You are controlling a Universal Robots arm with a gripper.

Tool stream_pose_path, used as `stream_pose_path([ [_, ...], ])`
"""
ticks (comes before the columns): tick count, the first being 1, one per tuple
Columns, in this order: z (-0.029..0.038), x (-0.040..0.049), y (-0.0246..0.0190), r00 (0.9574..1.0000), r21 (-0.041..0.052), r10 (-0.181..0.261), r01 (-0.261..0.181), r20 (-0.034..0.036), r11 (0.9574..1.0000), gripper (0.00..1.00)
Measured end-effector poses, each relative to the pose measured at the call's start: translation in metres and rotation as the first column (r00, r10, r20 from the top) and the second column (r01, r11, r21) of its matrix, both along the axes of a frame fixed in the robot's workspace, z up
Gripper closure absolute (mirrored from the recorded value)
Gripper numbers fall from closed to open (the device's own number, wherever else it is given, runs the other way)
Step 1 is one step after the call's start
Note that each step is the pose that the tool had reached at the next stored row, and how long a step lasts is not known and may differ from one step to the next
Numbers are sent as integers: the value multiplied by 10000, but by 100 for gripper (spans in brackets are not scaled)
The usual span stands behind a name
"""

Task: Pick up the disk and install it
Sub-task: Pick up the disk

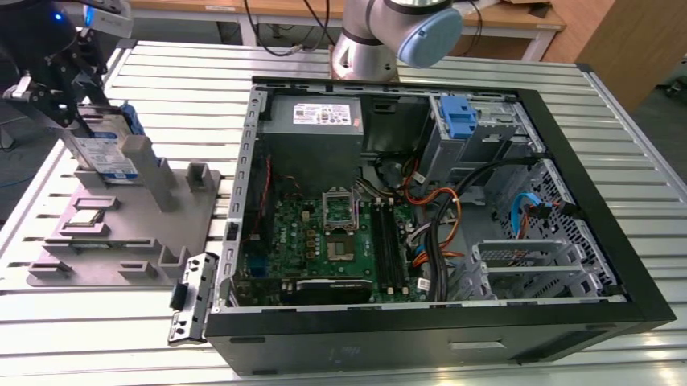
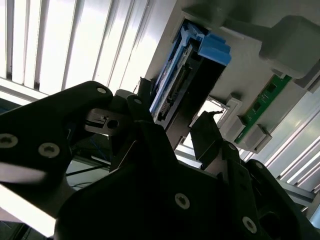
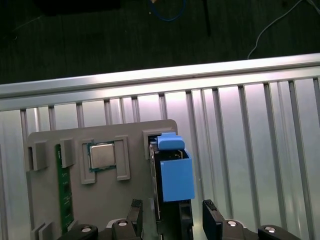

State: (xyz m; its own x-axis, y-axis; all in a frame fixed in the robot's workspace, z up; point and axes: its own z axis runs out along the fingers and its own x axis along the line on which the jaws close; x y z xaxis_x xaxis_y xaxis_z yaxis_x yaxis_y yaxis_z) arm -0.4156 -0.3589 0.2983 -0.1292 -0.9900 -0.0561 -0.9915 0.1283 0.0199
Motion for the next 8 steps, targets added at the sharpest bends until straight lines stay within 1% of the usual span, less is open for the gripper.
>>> stream_pose_path([
  [2, -5, 0, 14, 10000, 1, 0, 0, 2, 10000, 41],
  [8, -6, 0, 13, 10000, 0, 0, 0, -1, 10000, 41],
])
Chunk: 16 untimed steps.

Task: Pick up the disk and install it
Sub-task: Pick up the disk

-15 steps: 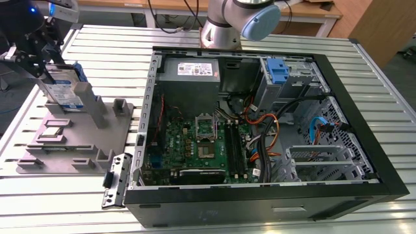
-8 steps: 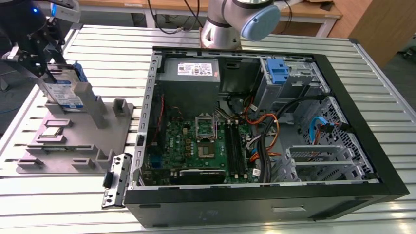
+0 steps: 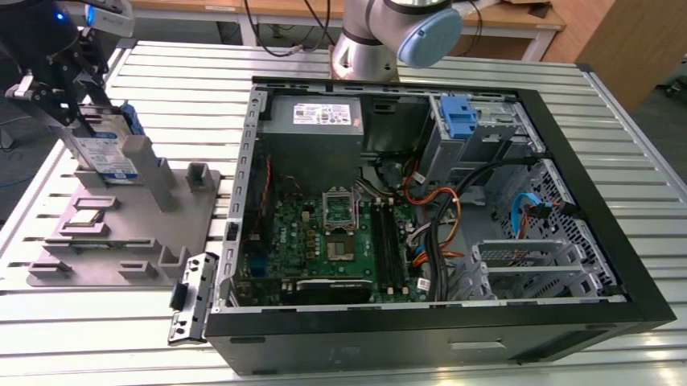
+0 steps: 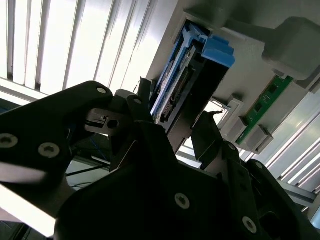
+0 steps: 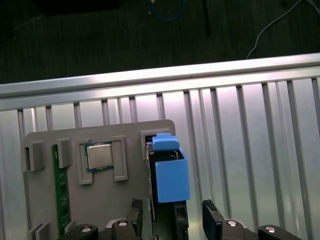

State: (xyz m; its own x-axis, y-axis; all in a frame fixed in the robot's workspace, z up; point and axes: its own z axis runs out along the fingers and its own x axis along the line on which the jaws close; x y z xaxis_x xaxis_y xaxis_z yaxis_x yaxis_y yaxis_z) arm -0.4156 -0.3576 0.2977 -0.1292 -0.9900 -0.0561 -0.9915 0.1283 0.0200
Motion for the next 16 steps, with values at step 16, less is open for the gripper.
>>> stream_pose_path([
  [16, 38, 0, -2, 10000, 0, 3, -3, 1, 10000, 41],
])
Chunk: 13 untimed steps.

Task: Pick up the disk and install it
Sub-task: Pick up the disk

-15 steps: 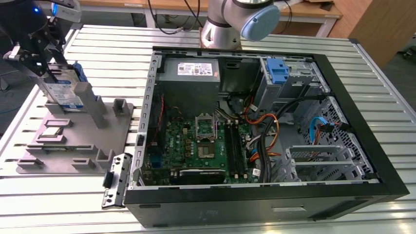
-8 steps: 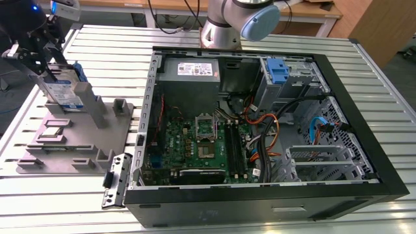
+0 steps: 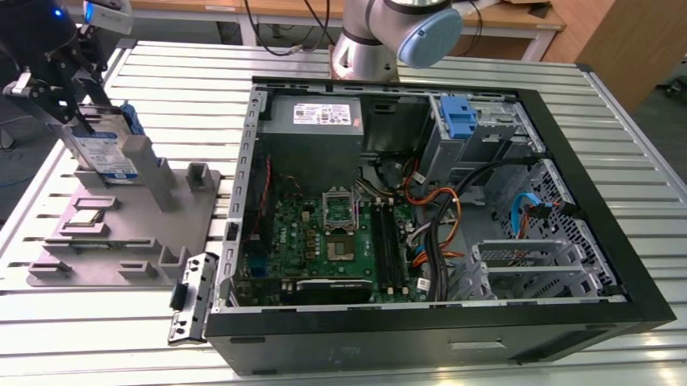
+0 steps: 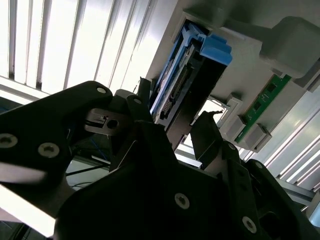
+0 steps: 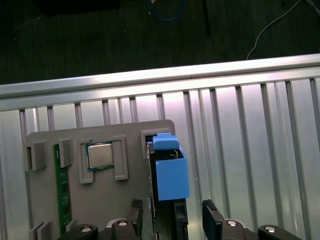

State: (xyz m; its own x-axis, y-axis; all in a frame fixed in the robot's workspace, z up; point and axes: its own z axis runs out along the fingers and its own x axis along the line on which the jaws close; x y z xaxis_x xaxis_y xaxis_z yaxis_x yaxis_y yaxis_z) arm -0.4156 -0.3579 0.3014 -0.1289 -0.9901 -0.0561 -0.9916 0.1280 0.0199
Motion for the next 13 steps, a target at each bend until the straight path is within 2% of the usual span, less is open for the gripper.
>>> stream_pose_path([
  [5, 1, 0, 0, 10000, 0, 0, 0, 0, 10000, 42],
  [6, 1, 0, 0, 10000, 0, 0, 0, 0, 10000, 49],
  [13, 3, 0, 0, 10000, 0, 0, 0, 0, 10000, 49],
])
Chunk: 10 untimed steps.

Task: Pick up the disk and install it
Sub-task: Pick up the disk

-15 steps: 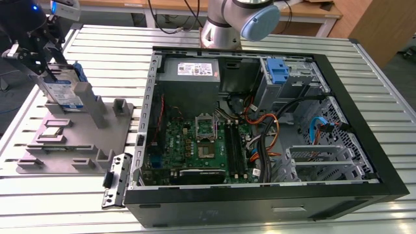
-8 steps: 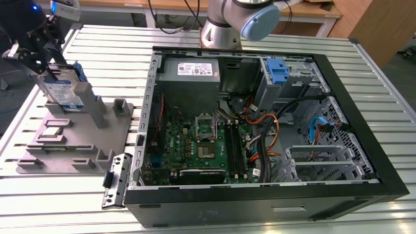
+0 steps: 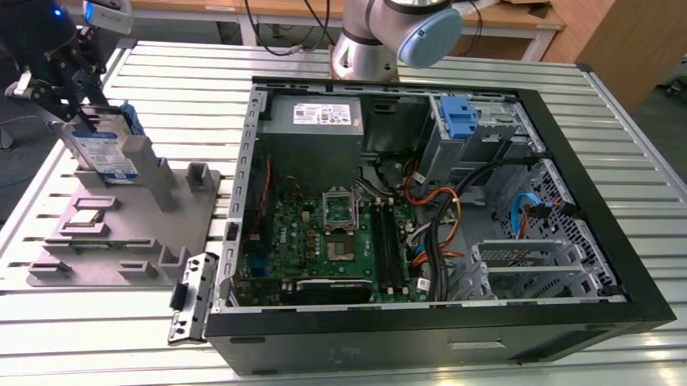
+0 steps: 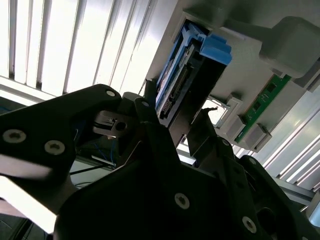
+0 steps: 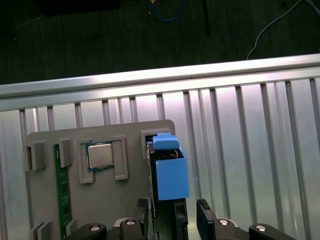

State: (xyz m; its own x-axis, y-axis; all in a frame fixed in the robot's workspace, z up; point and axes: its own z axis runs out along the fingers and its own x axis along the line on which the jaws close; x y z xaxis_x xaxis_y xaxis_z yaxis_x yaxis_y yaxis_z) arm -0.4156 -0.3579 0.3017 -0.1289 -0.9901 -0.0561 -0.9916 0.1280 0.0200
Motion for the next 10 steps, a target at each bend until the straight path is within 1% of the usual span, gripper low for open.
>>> stream_pose_path([
  [3, 0, 0, 0, 10000, -3, 15, -15, -2, 10000, 49],
  [10, -5, 0, -1, 9997, -46, 249, -249, -1, 9997, 49],
])
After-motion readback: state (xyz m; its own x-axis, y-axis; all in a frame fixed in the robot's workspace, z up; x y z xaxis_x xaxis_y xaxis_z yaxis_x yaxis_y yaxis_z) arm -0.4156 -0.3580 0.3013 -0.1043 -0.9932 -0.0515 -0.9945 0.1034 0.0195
